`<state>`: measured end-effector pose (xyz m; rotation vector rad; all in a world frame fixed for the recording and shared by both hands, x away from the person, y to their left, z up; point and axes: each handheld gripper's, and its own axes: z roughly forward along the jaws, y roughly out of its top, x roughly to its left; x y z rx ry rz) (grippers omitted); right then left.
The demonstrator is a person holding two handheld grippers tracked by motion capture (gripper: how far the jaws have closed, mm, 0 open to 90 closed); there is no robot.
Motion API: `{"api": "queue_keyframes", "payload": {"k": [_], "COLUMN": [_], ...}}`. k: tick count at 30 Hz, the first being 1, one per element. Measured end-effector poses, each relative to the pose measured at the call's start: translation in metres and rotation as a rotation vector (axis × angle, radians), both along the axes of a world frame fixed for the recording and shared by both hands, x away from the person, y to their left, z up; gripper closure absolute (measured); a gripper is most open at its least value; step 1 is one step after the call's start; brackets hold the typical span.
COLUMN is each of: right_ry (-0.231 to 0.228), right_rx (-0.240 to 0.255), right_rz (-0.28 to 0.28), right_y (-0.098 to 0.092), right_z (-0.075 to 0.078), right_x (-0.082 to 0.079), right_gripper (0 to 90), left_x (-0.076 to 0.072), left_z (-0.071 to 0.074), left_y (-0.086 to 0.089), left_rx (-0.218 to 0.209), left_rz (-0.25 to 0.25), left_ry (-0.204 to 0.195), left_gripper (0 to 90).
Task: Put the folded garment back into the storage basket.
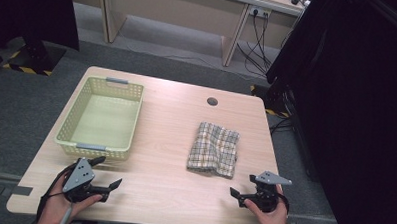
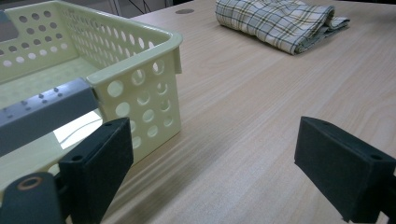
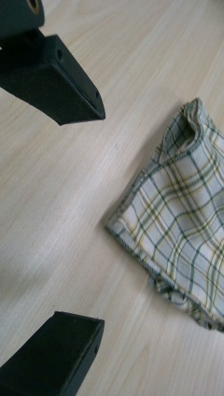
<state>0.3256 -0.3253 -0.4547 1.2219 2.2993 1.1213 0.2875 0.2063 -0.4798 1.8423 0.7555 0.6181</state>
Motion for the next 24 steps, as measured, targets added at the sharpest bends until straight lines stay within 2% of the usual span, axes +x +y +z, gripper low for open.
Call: {"api": "queue_keyframes", "payload": {"k": [2,7,12,14,15,16,17,18,22,23,24], "right_ry": [-0.009,-0.013,-0.017,-0.019,-0.024,-0.027,-0.028,-0.028,-0.018,-0.004,-0.004], "right_rx": [0.013,0.039,0.029,0.022,0.022,0.017,0.014,0.014,0.003,-0.004,-0.004], "right_rz": [-0.042,-0.088,-0.103,-0.117,-0.120,-0.123,-0.126,-0.126,-0.146,-0.153,-0.153], "right_y": [-0.003,-0.005,-0.005,-0.005,-0.005,-0.004,-0.004,-0.004,-0.002,-0.001,-0.001], "right_z": [0.000,0.005,0.011,0.018,0.021,0.024,0.027,0.027,0.035,0.037,0.037], "right_x": [0.002,0.006,0.011,0.021,0.025,0.030,0.035,0.035,0.062,0.075,0.075], "right_gripper": [2.9,2.5,2.6,3.1,3.3,3.3,3.4,3.4,4.1,4.4,4.4], "left_x": [0.000,0.000,0.000,0.007,0.007,0.010,0.015,0.015,0.030,0.037,0.037], "left_z": [0.000,0.001,0.010,0.023,0.023,0.028,0.038,0.038,0.055,0.060,0.060], "left_y": [0.000,-0.002,-0.015,-0.034,-0.034,-0.042,-0.060,-0.060,-0.096,-0.110,-0.110], "left_rx": [0.000,-0.014,-0.018,-0.053,-0.053,-0.055,-0.042,-0.042,-0.020,-0.012,-0.012], "left_rz": [-0.001,-0.011,-0.051,-0.098,-0.098,-0.118,-0.162,-0.162,-0.233,-0.257,-0.257], "left_ry": [-0.005,-0.007,-0.019,-0.017,-0.017,-0.028,-0.050,-0.050,-0.067,-0.063,-0.063], "left_gripper": [11.3,11.3,11.7,11.7,11.8,11.7,11.8,11.9,11.9,12.0,12.0]}}
